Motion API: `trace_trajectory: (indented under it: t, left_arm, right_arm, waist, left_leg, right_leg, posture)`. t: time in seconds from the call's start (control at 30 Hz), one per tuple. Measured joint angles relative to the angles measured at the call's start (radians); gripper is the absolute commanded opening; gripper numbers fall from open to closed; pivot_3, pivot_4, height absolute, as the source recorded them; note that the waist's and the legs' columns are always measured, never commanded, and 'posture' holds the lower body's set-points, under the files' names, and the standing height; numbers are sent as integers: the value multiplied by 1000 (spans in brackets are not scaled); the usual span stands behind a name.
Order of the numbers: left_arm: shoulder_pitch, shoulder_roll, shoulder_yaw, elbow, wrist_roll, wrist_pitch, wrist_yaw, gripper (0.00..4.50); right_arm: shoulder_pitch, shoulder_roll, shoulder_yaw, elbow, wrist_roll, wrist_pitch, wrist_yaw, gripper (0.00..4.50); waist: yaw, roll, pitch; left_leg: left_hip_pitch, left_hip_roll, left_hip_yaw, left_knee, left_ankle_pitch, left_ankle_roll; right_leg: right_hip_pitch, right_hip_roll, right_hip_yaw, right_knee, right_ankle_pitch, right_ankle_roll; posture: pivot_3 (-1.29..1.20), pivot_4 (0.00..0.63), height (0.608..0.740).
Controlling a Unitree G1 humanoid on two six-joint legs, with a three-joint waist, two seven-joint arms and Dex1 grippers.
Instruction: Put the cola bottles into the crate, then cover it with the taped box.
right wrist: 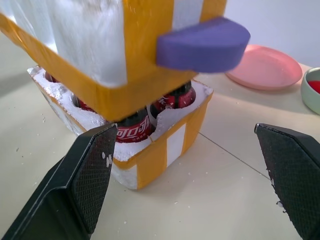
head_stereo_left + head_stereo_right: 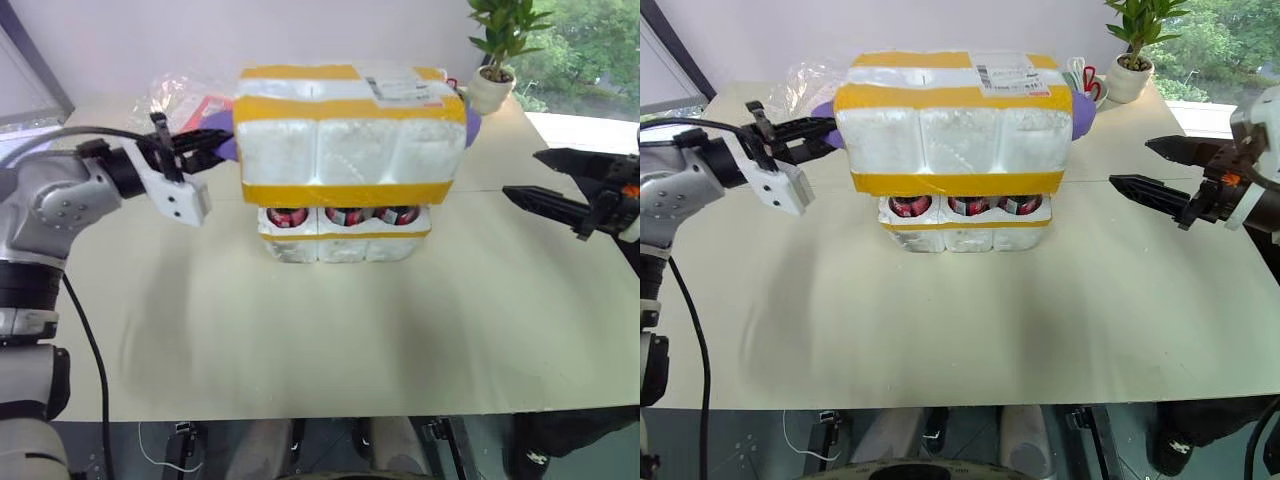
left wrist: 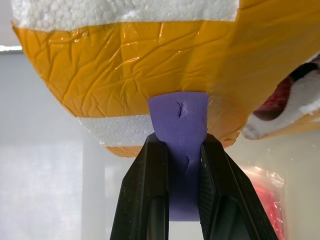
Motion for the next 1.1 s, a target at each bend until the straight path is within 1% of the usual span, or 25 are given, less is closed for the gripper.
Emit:
trace_trajectory:
  t: [0.07, 0.1, 0.13, 0.17, 0.2, 0.27, 0.3, 0.37, 0.43, 0.5, 0.57, 0.63, 0.67, 0.73, 0.77, 0.8, 0.87, 0.97, 1.1]
  left_arm:
    - [-2, -6, -16, 10, 36, -8, 29, 188]
    - [-2, -10, -26, 18, 42, -13, 37, 1217]
    - [1, -11, -32, 22, 43, -16, 37, 1665]
    - [6, -9, -36, 26, 43, -16, 37, 2250]
    - [15, -5, -36, 26, 42, -14, 35, 2612]
    - [43, 11, -36, 26, 32, -1, 25, 3648]
    - [58, 15, -36, 24, 14, 15, 8, 3648]
    - [106, 33, -34, -2, -85, 81, -59, 3648]
    - [157, 41, -19, -52, -219, 194, -142, 3648]
    - [197, 43, 20, -131, -371, 370, -226, 3648]
    - [225, 61, 65, -215, -529, 601, -299, 3648]
    - [242, 99, 142, -311, -800, 978, -366, 3648]
    - [244, 135, 199, -354, -977, 1216, -402, 3648]
    - [260, 212, 290, -392, -1204, 1498, -476, 3648]
    - [304, 272, 352, -412, -1321, 1638, -561, 3648]
    - [336, 308, 396, -425, -1392, 1728, -625, 3648]
    - [406, 348, 453, -455, -1441, 1811, -706, 3648]
    - [485, 356, 463, -458, -1420, 1844, -735, 3648]
    - [497, 355, 492, -465, -1414, 1861, -733, 3648]
  right_arm:
    - [-4, 0, 2, -1, 2, 3, -5, 4500]
    - [-7, 0, 3, -3, 3, 6, -8, 4500]
    - [-7, 0, 4, -7, 4, 8, -11, 4500]
    - [-7, 0, 4, -12, 5, 10, -13, 4500]
    - [-5, 0, 4, -19, 7, 12, -13, 4500]
    - [3, 0, 4, -30, 13, 17, -12, 4500]
    - [9, 0, 4, -36, 14, 19, -12, 4500]
    - [19, 0, 4, -43, 16, 19, -10, 4500]
    - [29, 0, 4, -44, 16, 19, -6, 4500]
    - [35, 0, 6, -43, 15, 18, 3, 4500]
    - [35, 0, 8, -43, 15, 15, 12, 4500]
    - [36, 0, 11, -40, 14, 12, 25, 4500]
    - [36, 0, 12, -38, 14, 11, 31, 4500]
    - [31, -1, 18, -35, 14, 11, 40, 4500]
    - [28, -4, 24, -33, 14, 10, 49, 4500]
    - [28, -9, 27, -26, 13, 10, 56, 4500]
    - [25, -13, 41, -14, 8, 6, 68, 4500]
    - [19, -13, 62, -8, -1, -4, 84, 4500]
    - [2, -13, 80, -2, -1, -6, 100, 4500]
  waist:
    - [0, 0, 0]
    - [0, 0, 0]
    - [-1, 0, 0]
    - [-2, 0, 0]
    - [-3, 0, 0]
    - [-4, 0, 0]
    - [-3, 0, 0]
    - [-2, 0, 0]
    - [-3, 0, 0]
    - [0, 0, 0]
    - [-3, 0, 0]
    - [-8, 0, 0]
    - [-12, 0, 1]
    - [-23, 1, 1]
    - [-29, 1, 1]
    - [-33, 3, 1]
    - [-34, 5, 1]
    - [-28, 8, 1]
    - [-21, 8, 1]
  left_leg:
    - [0, 0, 0, 0, 0, 0]
    - [0, 0, 0, 0, 0, 0]
    - [0, 0, 0, 0, 0, 0]
    - [0, 0, 0, 0, 0, 0]
    - [0, 0, 0, 0, 0, 0]
    - [0, 0, 0, 0, 0, 0]
    - [0, 0, 0, 0, 0, 0]
    - [0, 0, 0, 0, 0, 0]
    - [0, 0, 0, 1, 0, 1]
    - [0, 0, 0, 1, 0, 1]
    - [0, 0, -1, 1, 0, 1]
    - [0, 1, -1, 1, -1, 1]
    - [0, 1, -1, 1, -1, 1]
    - [0, 1, -2, 1, -1, 1]
    - [0, 1, -1, 1, -1, 2]
    - [0, 1, -1, 1, -1, 2]
    - [1, 1, 0, 0, -1, 1]
    - [2, 2, -1, 0, -1, 1]
    - [1, 1, -1, 0, -1, 1]
  right_leg:
    - [0, 0, 0, 0, 0, 0]
    - [0, 0, 0, 0, 0, 0]
    - [0, 0, 0, 0, 0, 0]
    - [0, 0, 0, 0, 0, 0]
    - [0, 0, 0, 0, 0, 0]
    - [-1, 0, 0, 0, 0, 0]
    - [-1, 0, 0, 0, 0, 0]
    - [0, 0, 0, 0, 0, 0]
    - [0, 0, 0, 0, 0, 0]
    - [0, 0, 0, 1, 0, 0]
    - [0, 0, 0, 0, 0, 0]
    - [0, 1, 0, 1, 0, 0]
    - [0, 1, 0, 1, 0, 0]
    - [0, 2, 0, 1, -1, 1]
    - [-1, 2, 0, 1, -1, 1]
    - [0, 2, 0, 2, -2, 1]
    - [0, 1, 0, 1, -2, 1]
    - [1, 0, 0, 1, -2, 0]
    - [2, -2, 0, -1, -3, -2]
  posture:
    - [0, 150, 740]
    - [0, 150, 740]
    - [0, 150, 740]
    - [0, 150, 740]
    - [0, 150, 740]
    - [0, 150, 740]
    - [0, 150, 740]
    - [0, 150, 740]
    - [0, 150, 740]
    - [0, 150, 740]
    - [0, 150, 740]
    - [0, 150, 740]
    - [0, 150, 740]
    - [0, 150, 740]
    - [0, 150, 740]
    - [0, 150, 740]
    - [0, 150, 740]
    - [0, 150, 740]
    - [0, 150, 740]
